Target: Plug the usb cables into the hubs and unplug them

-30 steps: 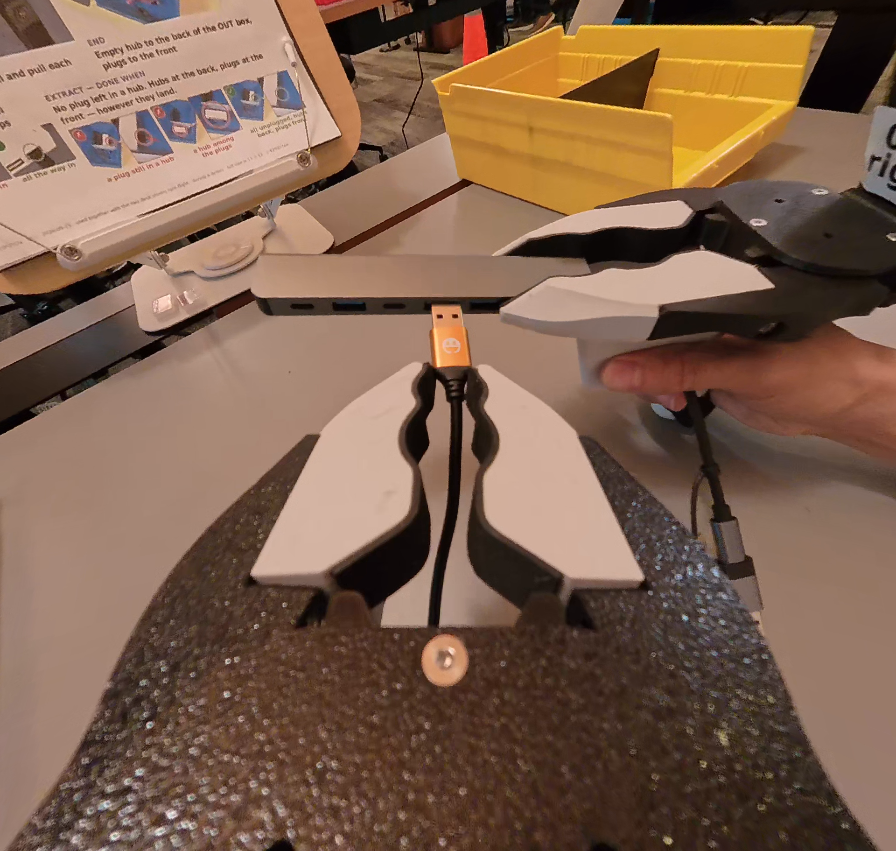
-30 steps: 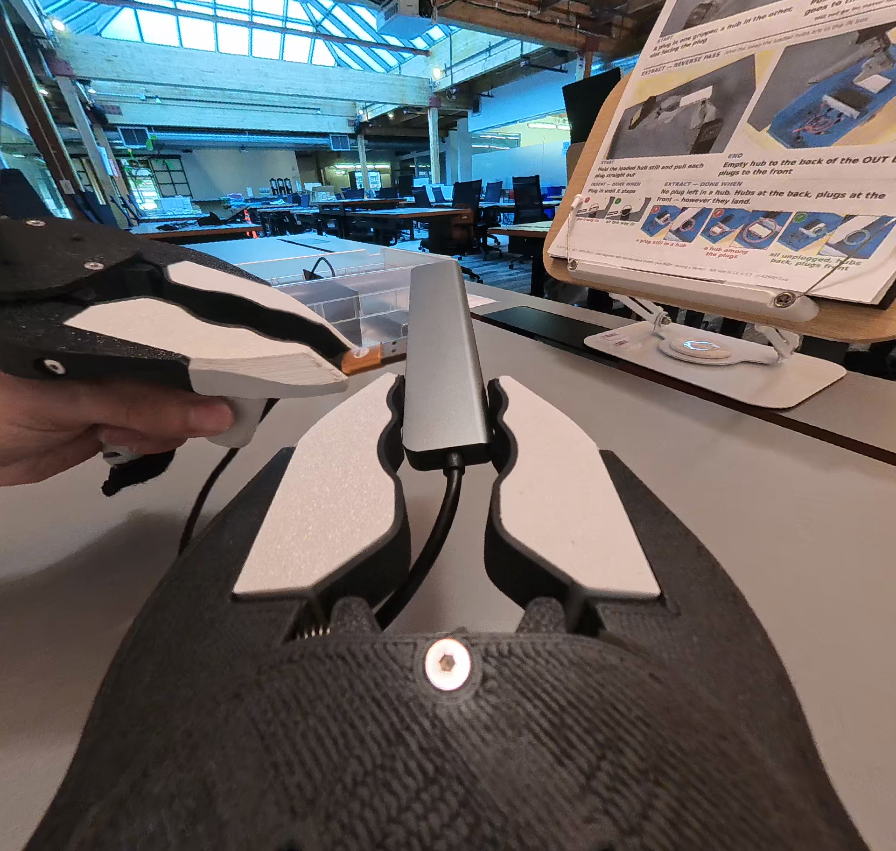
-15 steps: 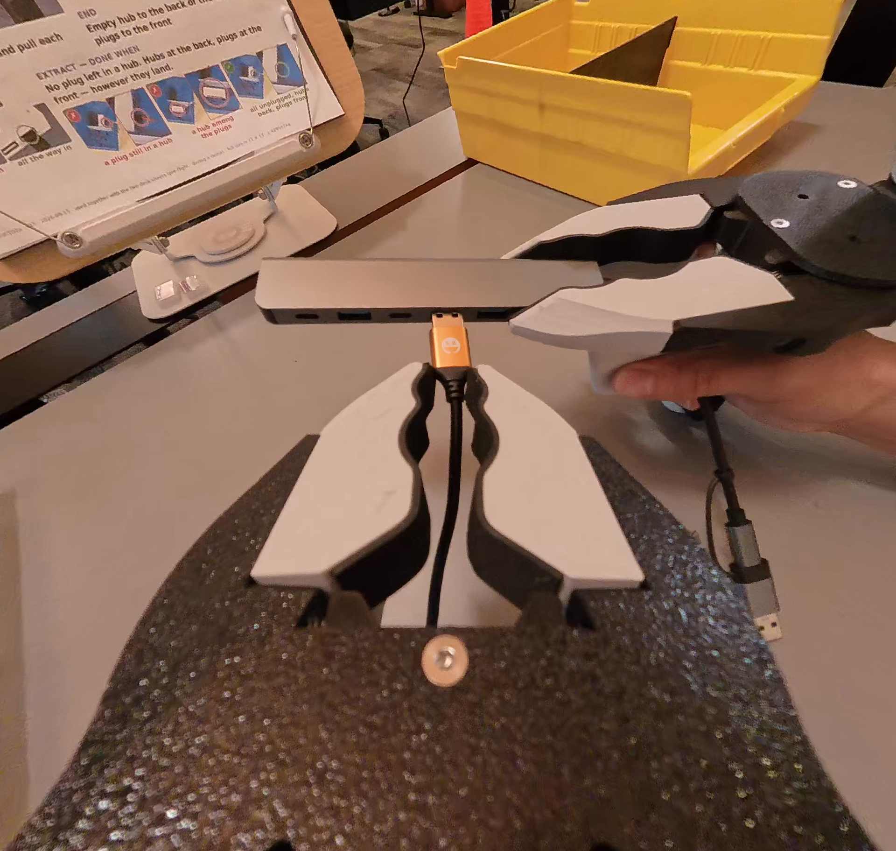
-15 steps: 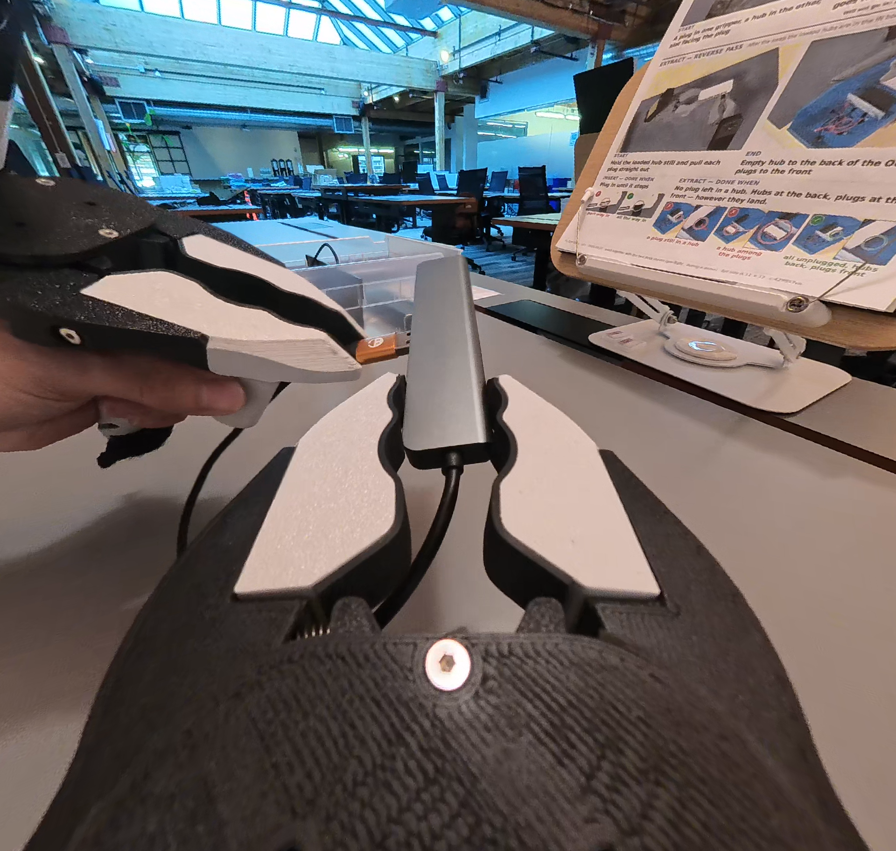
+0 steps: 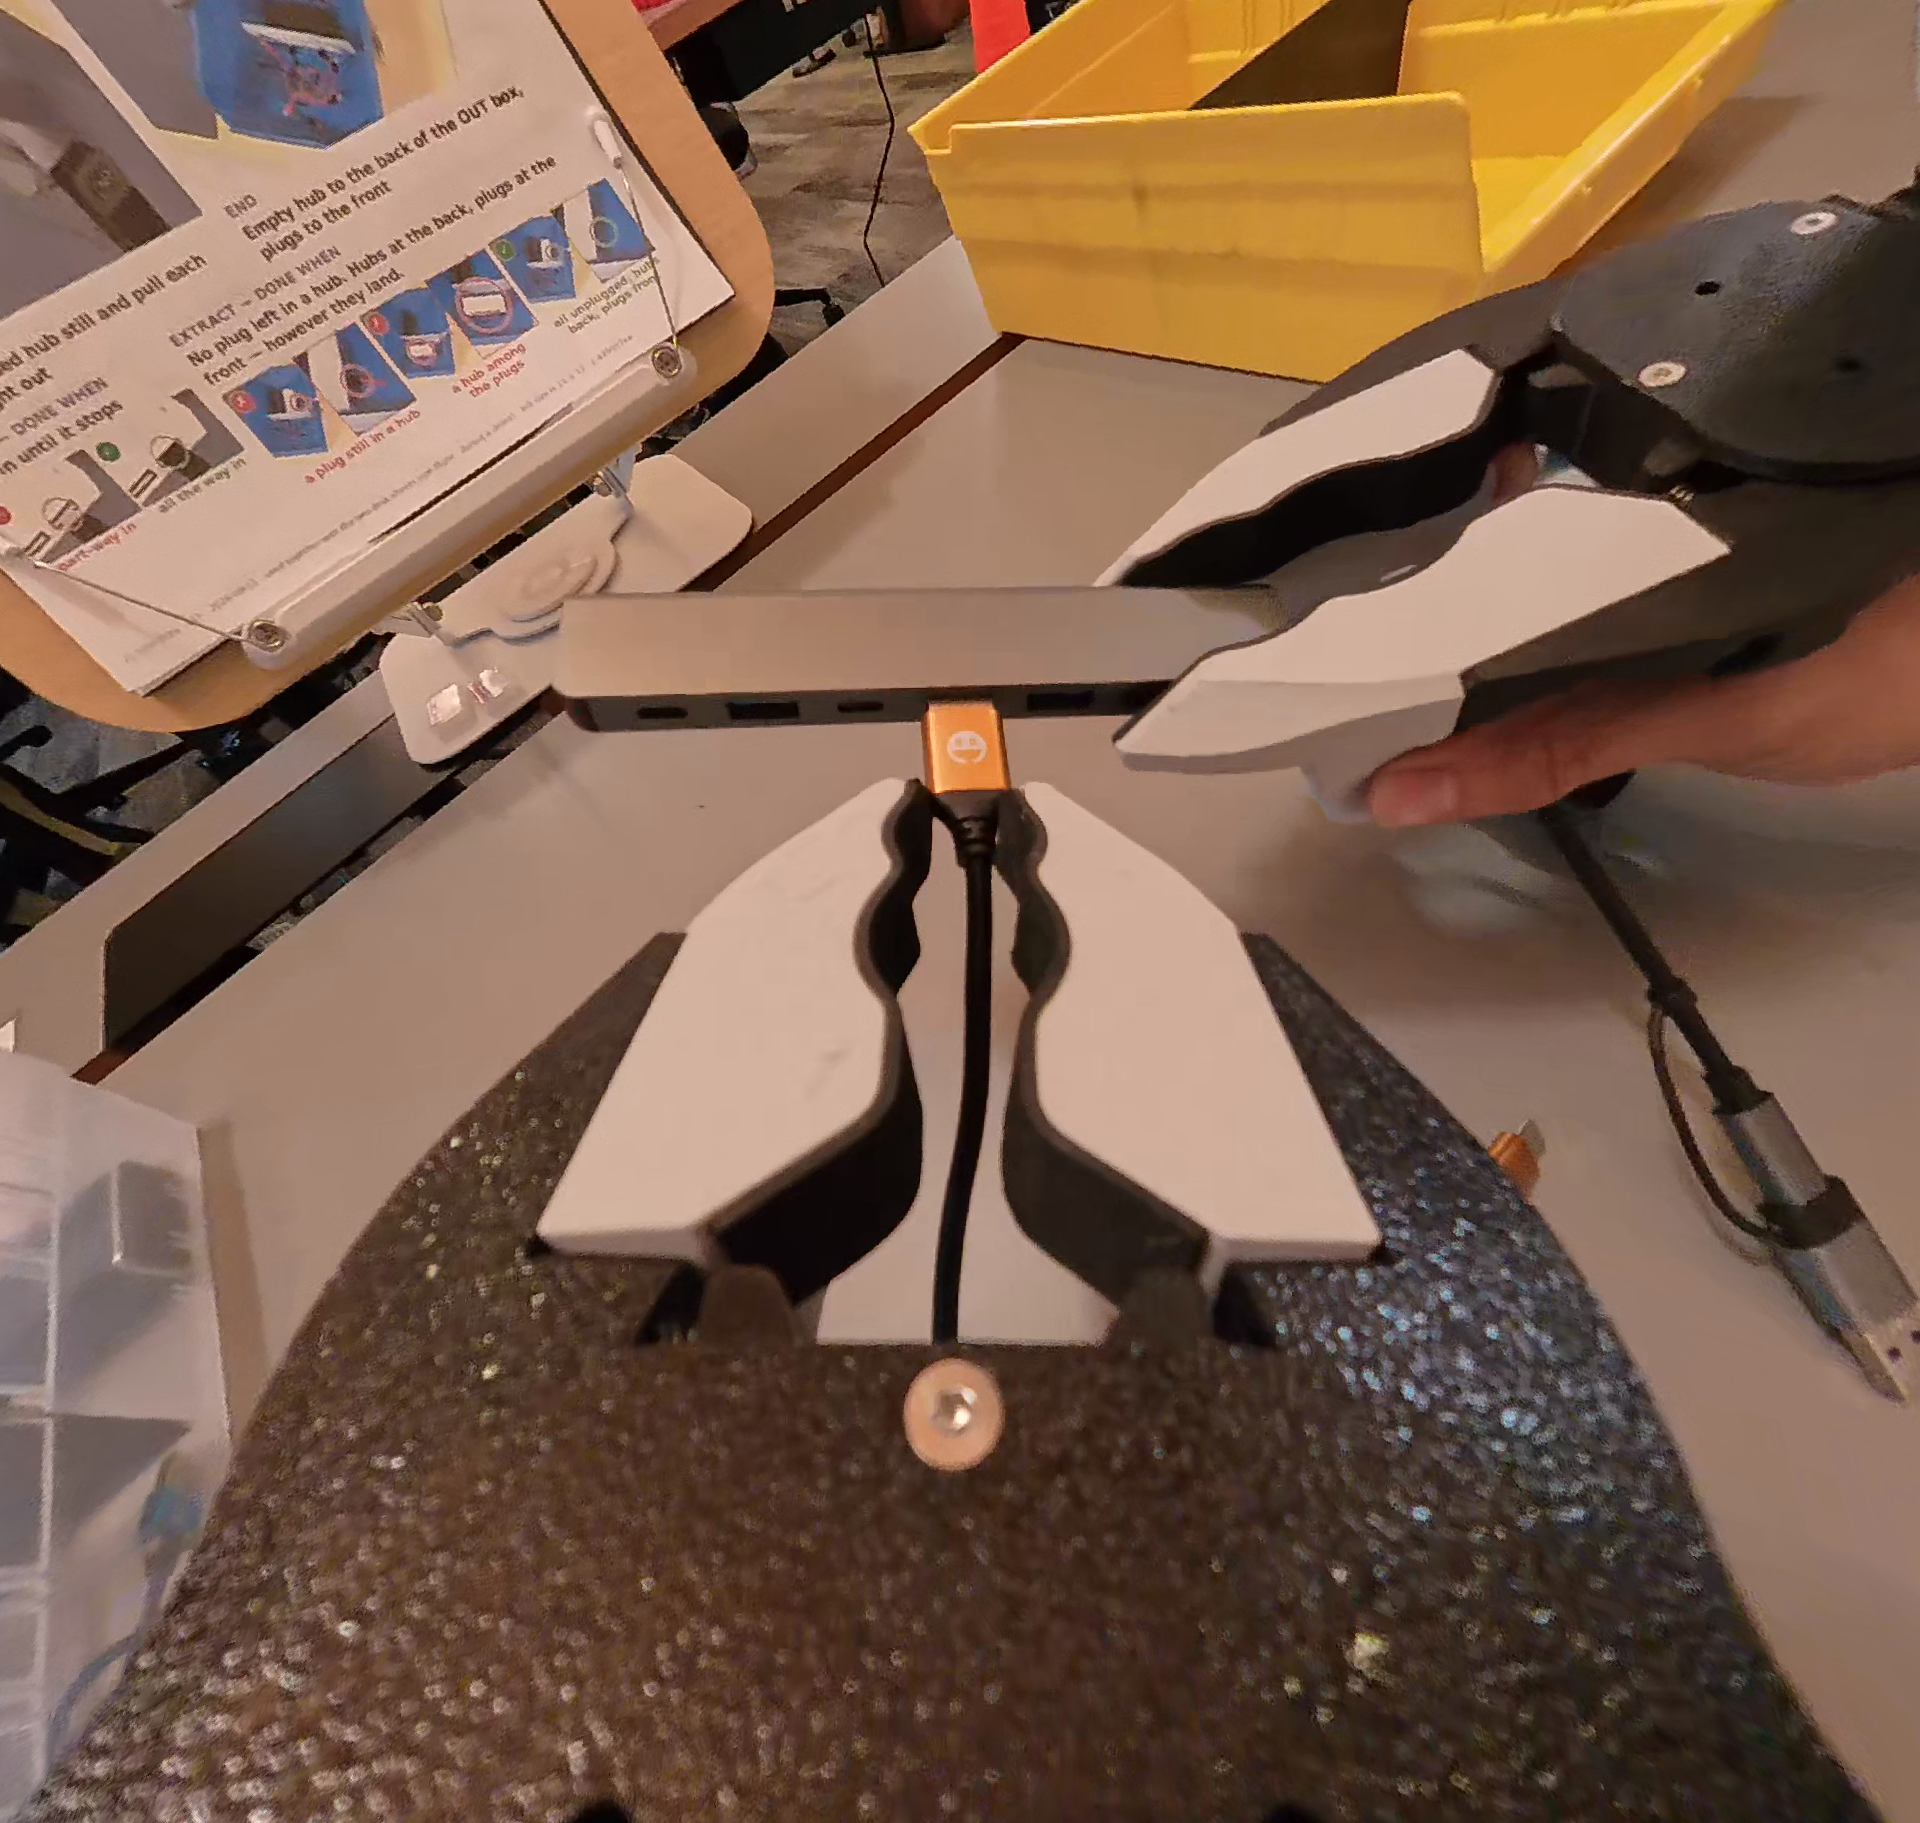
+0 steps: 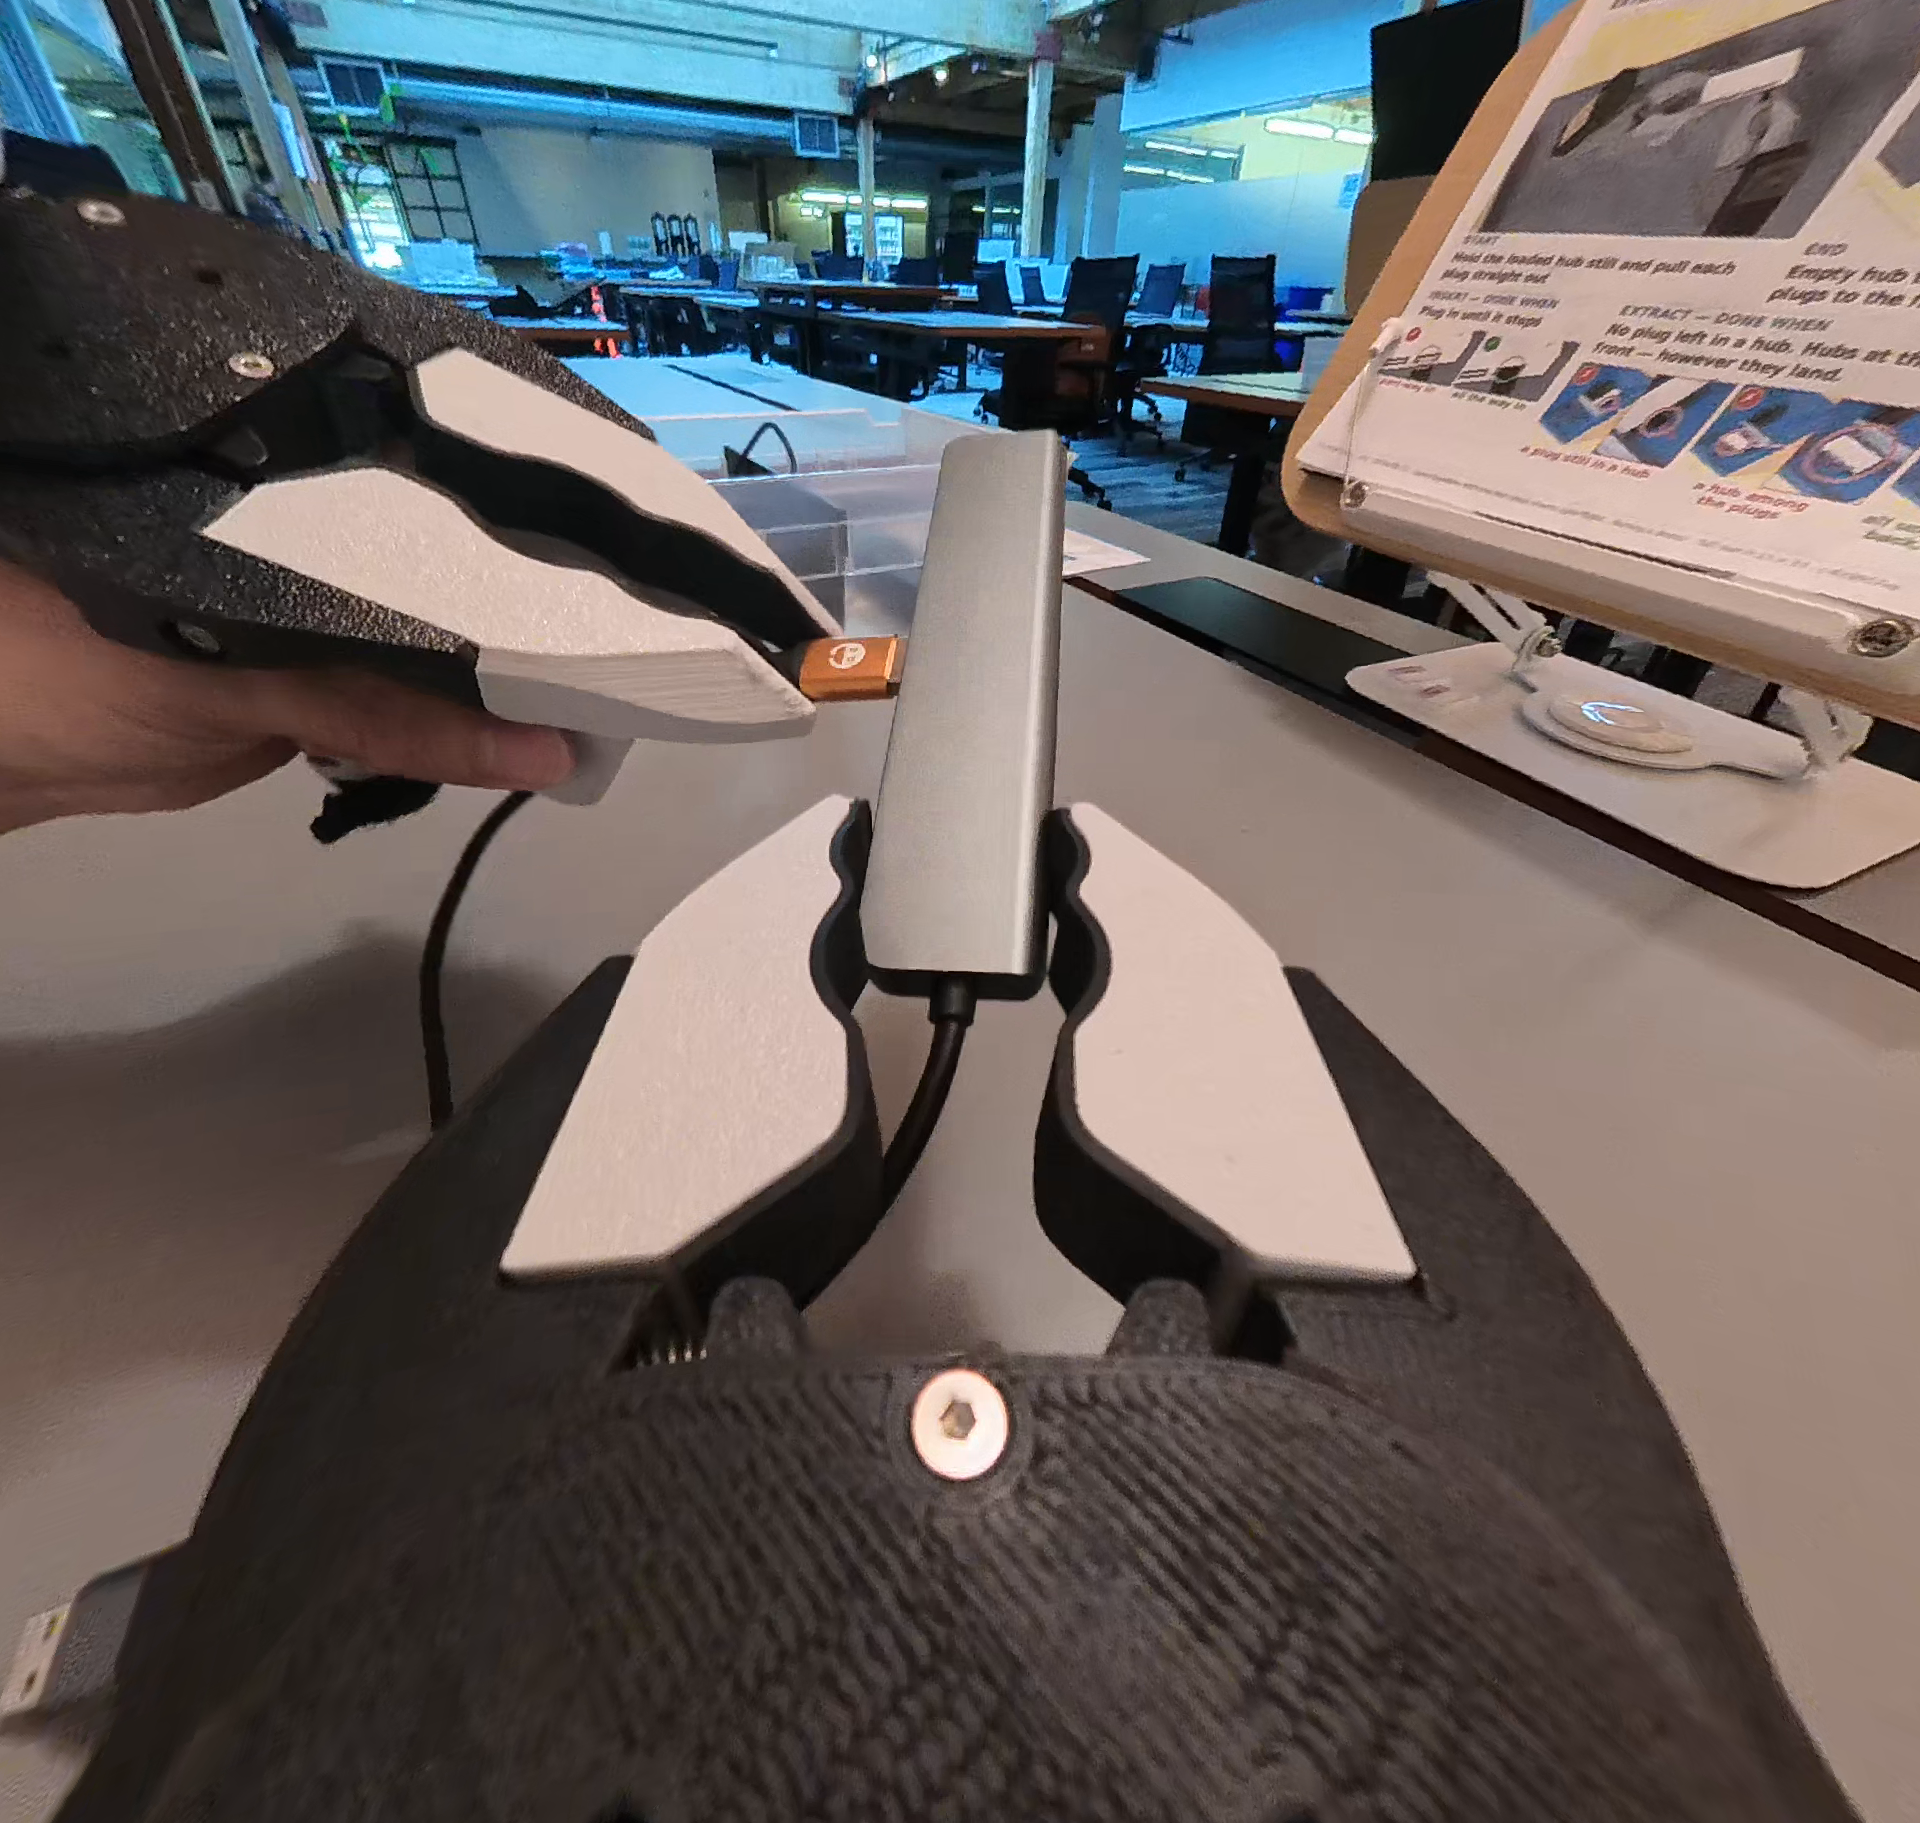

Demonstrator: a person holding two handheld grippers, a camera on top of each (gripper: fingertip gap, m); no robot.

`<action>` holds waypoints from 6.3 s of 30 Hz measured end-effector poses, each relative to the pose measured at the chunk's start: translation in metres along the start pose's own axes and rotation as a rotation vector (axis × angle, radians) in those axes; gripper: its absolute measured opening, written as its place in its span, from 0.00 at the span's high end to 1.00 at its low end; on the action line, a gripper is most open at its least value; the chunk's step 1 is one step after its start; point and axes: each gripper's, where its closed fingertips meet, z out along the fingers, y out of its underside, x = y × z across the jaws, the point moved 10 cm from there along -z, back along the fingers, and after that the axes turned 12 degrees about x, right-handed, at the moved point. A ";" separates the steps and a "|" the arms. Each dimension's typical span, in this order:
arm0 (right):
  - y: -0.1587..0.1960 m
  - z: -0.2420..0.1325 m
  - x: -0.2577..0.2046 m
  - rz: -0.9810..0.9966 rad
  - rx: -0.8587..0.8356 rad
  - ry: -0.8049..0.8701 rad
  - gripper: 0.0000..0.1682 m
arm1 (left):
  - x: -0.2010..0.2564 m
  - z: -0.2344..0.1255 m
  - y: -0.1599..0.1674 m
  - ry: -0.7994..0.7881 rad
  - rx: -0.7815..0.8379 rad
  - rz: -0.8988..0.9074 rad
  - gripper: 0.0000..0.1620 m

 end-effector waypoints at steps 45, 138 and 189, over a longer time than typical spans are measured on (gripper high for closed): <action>-0.001 -0.003 0.007 0.082 0.026 -0.015 0.80 | -0.007 0.003 -0.004 0.048 0.104 -0.128 0.86; -0.001 -0.004 0.008 0.108 0.037 -0.065 0.81 | -0.306 -0.140 0.044 -0.093 -0.911 -0.339 1.00; -0.001 -0.004 0.008 0.104 0.035 -0.074 0.81 | -0.342 -0.184 0.001 -0.217 -0.834 -0.149 0.99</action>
